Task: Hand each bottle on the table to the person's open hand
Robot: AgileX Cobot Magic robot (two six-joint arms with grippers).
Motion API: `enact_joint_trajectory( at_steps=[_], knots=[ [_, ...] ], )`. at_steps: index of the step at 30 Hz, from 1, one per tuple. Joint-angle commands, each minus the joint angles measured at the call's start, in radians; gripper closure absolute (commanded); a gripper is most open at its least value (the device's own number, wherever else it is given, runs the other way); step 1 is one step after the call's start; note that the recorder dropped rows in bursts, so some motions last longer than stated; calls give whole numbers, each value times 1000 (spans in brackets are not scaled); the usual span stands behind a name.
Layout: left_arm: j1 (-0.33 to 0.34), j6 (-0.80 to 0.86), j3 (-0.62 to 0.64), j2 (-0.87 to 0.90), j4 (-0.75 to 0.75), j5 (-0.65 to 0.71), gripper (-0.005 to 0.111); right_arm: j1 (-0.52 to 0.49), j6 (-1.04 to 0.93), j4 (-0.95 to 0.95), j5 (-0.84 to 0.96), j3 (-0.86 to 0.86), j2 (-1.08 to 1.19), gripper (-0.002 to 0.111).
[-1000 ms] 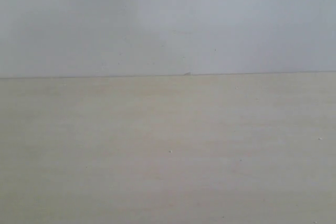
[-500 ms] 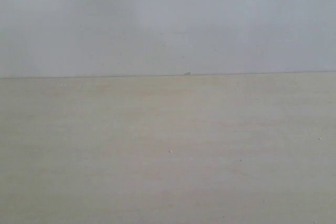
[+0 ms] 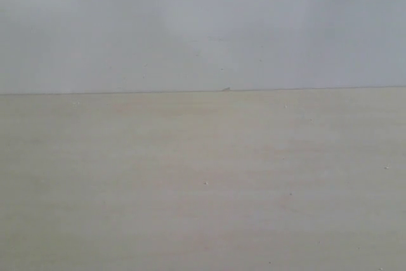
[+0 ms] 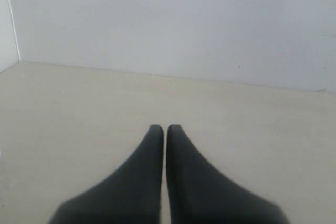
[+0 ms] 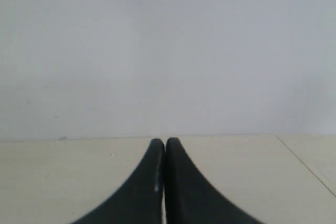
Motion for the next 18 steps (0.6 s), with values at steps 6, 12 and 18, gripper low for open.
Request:
enact_joint_trajectory(
  at_steps=[6,12,18],
  knots=[
    [3,-3,-4,-3,1,-4,103,-34,-21,-14,145,154,-86,108],
    [3,-3,-4,-3,1,-4,103,-34,77,61,190,154,-86,108],
    [3,-3,-4,-3,1,-4,103,-34,80,61,190,154,-86,108]
  ],
)
